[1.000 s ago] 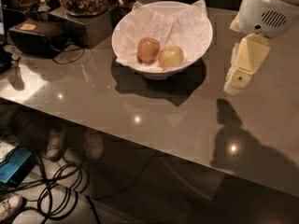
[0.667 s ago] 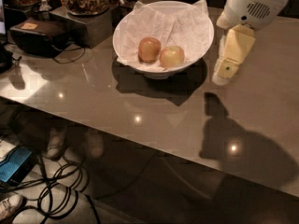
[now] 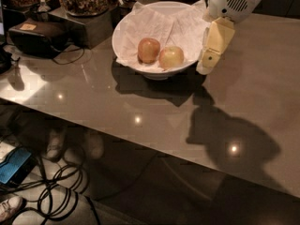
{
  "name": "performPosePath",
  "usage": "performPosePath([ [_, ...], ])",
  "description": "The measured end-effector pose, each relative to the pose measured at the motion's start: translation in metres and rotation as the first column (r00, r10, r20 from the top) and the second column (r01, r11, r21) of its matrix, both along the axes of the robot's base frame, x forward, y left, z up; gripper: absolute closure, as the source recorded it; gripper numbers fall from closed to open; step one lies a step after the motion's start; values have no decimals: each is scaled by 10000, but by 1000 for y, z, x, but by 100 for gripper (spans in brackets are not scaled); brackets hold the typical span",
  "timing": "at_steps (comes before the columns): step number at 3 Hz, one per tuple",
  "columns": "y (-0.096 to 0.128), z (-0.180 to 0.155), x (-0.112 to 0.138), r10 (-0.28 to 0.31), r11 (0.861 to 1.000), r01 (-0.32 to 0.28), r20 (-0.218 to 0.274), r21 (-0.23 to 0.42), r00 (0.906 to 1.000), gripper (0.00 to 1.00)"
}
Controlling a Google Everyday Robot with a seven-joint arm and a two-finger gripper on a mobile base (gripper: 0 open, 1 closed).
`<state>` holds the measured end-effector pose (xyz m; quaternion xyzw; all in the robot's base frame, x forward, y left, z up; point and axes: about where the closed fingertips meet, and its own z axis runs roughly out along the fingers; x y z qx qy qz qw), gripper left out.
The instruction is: Pick apple from white bowl
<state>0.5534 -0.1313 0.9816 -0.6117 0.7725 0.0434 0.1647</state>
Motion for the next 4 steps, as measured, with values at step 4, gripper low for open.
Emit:
performPosePath([
  [4,32,3,55,-496,9963,468,375,725,9981,0],
])
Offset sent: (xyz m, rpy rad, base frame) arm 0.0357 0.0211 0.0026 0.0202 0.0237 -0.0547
